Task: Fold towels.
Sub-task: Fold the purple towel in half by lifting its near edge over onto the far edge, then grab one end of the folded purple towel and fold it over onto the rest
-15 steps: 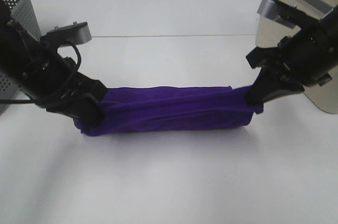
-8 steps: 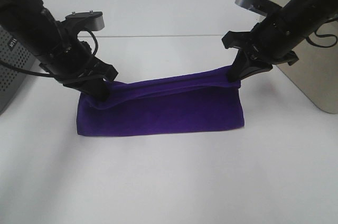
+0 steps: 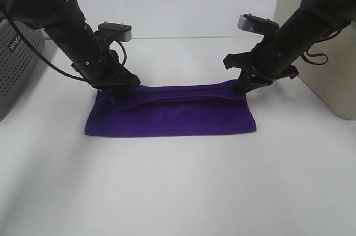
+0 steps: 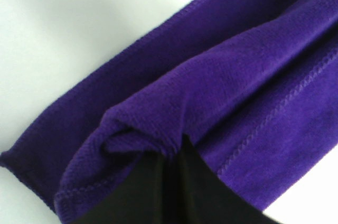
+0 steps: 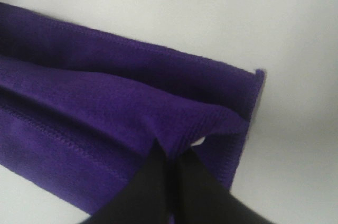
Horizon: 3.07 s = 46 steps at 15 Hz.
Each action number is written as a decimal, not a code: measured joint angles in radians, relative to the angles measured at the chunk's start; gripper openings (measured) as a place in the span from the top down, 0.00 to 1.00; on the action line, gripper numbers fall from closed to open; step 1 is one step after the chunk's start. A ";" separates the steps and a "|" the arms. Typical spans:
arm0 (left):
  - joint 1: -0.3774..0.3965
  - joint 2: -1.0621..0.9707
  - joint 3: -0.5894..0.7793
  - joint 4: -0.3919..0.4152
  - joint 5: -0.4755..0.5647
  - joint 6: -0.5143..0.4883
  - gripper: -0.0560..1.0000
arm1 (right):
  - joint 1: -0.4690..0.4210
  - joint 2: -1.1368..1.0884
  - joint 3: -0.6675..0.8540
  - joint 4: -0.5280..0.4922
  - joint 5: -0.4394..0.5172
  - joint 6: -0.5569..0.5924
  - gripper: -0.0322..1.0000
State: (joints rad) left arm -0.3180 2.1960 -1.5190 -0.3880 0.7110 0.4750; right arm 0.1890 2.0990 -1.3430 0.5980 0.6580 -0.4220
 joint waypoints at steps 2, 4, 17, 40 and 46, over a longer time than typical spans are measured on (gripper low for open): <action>0.000 0.021 -0.017 0.005 0.006 0.000 0.92 | 0.000 0.021 0.000 0.000 -0.018 0.000 0.94; 0.000 0.028 -0.018 0.018 0.015 0.003 0.87 | 0.000 0.027 -0.007 -0.001 -0.021 0.000 0.90; 0.061 -0.066 -0.051 0.166 0.285 -0.125 0.07 | -0.002 -0.127 -0.090 -0.058 0.298 0.020 0.14; 0.198 0.159 -0.073 -0.430 0.359 0.082 0.08 | -0.002 -0.227 -0.090 -0.106 0.459 0.121 0.14; 0.075 0.201 -0.112 -0.417 0.279 -0.019 0.57 | -0.002 -0.227 -0.090 -0.114 0.499 0.121 0.14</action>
State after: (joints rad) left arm -0.2430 2.3970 -1.6310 -0.8050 0.9900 0.4560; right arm 0.1870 1.8720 -1.4330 0.4840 1.1570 -0.3010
